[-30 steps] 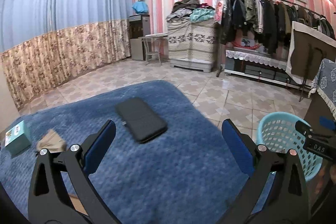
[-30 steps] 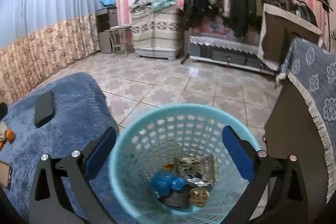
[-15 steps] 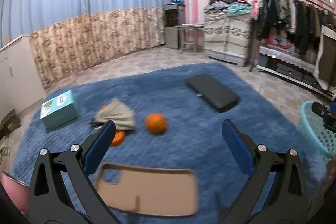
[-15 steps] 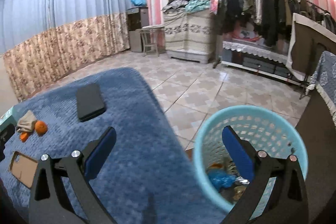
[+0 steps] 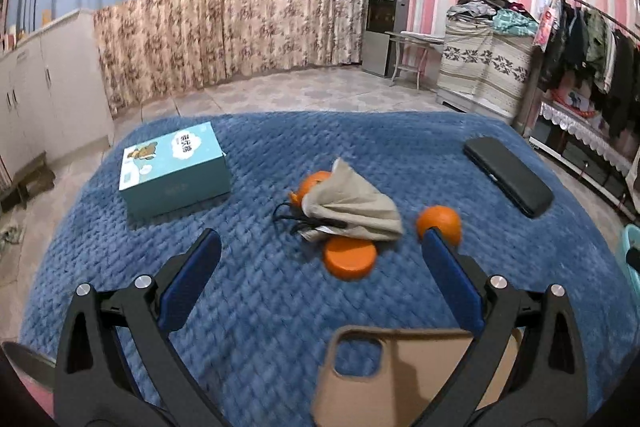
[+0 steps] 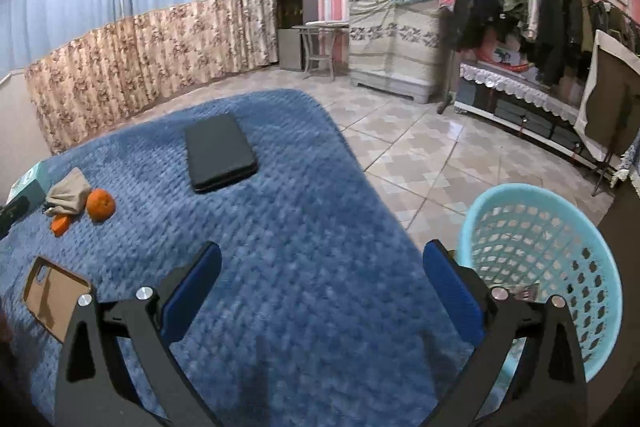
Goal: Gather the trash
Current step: 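Move both open tools back over the rug toward the beige cloth, then grasp the beige cloth with the left tool and lift it, then grasp a tangerine with the right tool while left tool holds the cloth, then carry the beige cloth and tangerine over the blue basket with both tools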
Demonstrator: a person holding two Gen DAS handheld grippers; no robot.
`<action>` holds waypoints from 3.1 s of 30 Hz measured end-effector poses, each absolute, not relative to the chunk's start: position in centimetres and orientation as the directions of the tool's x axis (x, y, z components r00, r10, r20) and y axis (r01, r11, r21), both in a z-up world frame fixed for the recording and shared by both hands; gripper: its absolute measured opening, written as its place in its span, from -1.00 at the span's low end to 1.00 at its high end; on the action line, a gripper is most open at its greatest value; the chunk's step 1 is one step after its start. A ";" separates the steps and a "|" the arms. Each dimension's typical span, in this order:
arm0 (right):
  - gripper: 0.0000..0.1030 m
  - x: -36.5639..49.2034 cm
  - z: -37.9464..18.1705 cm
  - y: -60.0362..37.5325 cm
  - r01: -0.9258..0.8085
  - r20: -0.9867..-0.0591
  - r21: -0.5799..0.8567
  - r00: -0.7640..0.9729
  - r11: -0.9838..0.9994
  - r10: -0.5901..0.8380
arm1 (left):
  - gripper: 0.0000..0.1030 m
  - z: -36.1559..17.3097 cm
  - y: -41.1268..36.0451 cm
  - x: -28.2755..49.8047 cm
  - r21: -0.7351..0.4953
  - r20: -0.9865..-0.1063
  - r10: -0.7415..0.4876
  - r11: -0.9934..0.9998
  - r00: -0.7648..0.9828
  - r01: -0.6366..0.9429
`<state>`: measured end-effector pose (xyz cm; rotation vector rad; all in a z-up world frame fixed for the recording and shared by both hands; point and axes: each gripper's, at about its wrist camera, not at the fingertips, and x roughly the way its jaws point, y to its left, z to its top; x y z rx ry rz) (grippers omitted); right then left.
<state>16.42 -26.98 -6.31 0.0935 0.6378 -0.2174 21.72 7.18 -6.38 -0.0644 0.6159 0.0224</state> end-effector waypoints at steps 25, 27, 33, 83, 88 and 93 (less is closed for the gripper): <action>0.91 19.6 -7.0 -19.6 0.059 -0.631 -0.061 0.771 0.996 -0.084 | -0.76 -6.1 10.7 22.9 -0.008 -0.520 0.123 0.989 0.845 -0.149; 0.91 20.1 -7.0 -18.4 0.035 -0.627 -0.070 0.776 0.997 -0.071 | -0.76 -6.5 12.0 22.6 -0.023 -0.527 0.149 0.982 0.837 -0.189; 0.91 22.4 -6.8 -14.7 -0.045 -0.625 -0.038 0.780 0.998 0.011 | -0.76 -8.7 14.9 23.1 -0.077 -0.592 0.171 0.961 0.787 -0.267; -0.36 7.3 -1.3 -39.9 0.439 -0.524 0.036 0.773 0.898 -0.358 | -0.76 -1.8 -13.1 19.0 -0.107 -0.467 -0.356 0.931 0.810 0.348; -0.36 6.1 -1.6 -43.1 0.499 -0.522 0.041 0.750 0.866 -0.407 | -0.76 -2.0 -18.6 17.6 -0.086 -0.465 -0.436 0.888 0.770 0.451; -0.36 5.1 -2.4 -45.6 0.544 -0.531 0.072 0.731 0.836 -0.429 | -0.76 -2.8 -23.4 16.6 -0.104 -0.482 -0.518 0.835 0.707 0.541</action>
